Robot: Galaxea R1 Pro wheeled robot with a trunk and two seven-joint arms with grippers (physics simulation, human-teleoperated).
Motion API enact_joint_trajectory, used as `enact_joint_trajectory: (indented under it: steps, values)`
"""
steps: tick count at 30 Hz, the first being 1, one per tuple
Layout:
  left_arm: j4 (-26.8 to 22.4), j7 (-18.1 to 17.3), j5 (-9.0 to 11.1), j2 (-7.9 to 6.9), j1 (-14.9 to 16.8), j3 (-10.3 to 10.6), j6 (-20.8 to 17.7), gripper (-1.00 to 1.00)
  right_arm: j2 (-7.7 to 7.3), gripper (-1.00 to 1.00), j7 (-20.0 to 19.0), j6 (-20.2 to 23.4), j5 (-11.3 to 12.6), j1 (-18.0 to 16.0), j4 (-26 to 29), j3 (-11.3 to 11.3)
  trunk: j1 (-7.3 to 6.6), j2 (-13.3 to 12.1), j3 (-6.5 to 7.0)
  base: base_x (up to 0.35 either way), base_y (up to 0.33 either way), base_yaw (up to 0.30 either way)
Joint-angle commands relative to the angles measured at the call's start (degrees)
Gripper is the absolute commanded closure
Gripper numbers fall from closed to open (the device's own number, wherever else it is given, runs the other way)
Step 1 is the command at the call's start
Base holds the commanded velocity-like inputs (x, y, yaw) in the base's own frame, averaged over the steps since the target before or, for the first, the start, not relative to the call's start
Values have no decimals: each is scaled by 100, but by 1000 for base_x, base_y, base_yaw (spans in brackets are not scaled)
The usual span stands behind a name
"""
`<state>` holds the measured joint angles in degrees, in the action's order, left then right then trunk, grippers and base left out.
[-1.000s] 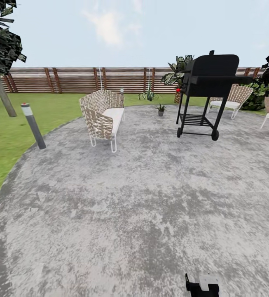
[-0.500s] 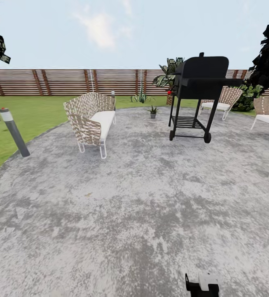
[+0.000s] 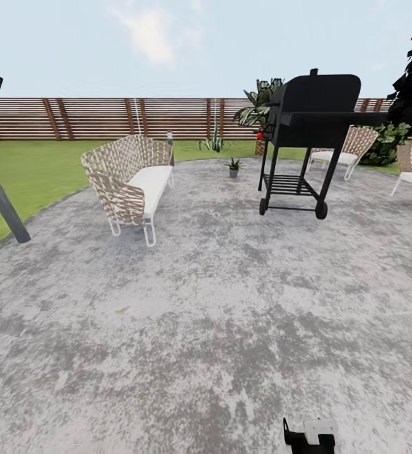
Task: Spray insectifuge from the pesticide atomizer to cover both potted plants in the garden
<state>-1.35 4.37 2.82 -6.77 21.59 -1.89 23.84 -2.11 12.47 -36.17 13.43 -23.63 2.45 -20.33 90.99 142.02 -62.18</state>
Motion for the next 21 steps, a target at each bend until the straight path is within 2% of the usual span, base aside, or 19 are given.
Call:
enact_joint_trajectory:
  steps: [1, 21]
  values:
    - [4, -6, 26, 0, 3, -14, 21, 100, 0, -100, 23, -6, 36, -1, 1, -50, 2, 2, -5, 334, -106, 0]
    - [3, -6, 26, 4, 3, -14, 22, 100, -24, -100, 11, -13, 28, -1, -7, -50, 2, 2, -5, 334, -101, 0]
